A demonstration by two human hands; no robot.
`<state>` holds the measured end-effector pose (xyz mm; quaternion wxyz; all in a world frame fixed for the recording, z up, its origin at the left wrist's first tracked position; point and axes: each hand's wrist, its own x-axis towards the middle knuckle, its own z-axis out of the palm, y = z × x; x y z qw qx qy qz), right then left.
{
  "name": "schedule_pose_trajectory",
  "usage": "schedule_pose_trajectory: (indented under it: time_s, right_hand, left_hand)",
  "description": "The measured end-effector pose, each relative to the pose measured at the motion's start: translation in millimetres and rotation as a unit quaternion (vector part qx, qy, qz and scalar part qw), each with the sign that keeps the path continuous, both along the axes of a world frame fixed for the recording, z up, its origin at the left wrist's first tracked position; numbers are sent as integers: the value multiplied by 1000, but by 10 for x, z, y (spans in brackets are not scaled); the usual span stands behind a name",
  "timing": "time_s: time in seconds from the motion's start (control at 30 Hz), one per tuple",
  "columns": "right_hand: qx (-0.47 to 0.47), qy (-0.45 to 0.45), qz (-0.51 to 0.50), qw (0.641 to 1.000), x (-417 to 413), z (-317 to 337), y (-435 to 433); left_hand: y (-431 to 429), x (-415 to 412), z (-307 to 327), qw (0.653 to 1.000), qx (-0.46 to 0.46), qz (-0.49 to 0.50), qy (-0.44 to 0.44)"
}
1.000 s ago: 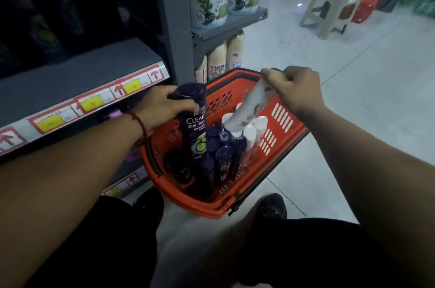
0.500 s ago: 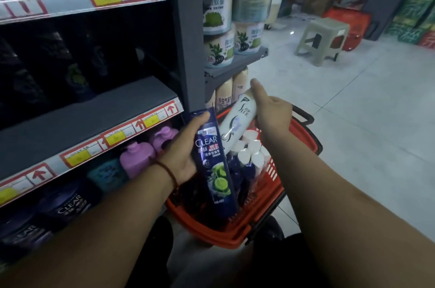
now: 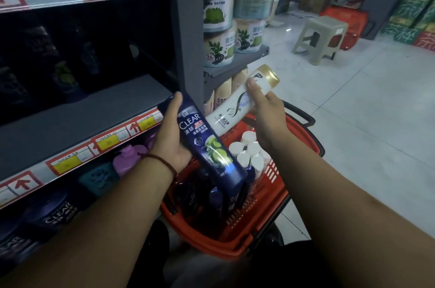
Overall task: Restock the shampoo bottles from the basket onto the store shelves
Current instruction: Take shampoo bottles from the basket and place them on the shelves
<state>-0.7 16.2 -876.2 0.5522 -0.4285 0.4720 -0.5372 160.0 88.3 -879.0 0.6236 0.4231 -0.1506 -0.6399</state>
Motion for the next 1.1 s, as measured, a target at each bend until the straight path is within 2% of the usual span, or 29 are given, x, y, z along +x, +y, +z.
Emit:
schedule_pose_trajectory:
  time_s: [0.13,0.2,0.3,0.47,0.57,0.67,0.73,0.83,1.1]
  right_hand:
    - [23,-25,-17,999,-121,-25,18]
    - [45,-47,-27,997,-165,-22,31]
    - [131,-136,-4,982,-197,-26,30]
    - [199,-167,104,960,-226,-10,53]
    - [189,-145,90,967,-194,-34,40]
    - [207,-183,91,957,-127,-14,46]
    - [217,-203,100,950,-124,-29,19]
    - [211,-186,138,950,-164,-32,24]
    - [178,-170,169,954,-193,-55,49]
  left_hand:
    - [-69,84,-77,996,67,57,19]
    - [-66,110,-99,993,115,35,5]
    - [-48,119,-98,984,157,-45,-72]
    - [-47,111,-77,984,135,-50,-109]
    - [-35,162,-113,986,134,-46,-89]
    - [-6,180,-86,990,128,-56,-30]
    - [11,150,-61,989,130,-64,-40]
    - [41,100,-38,987,122,-89,-62]
    - [26,68,13,990,50,-102,-78]
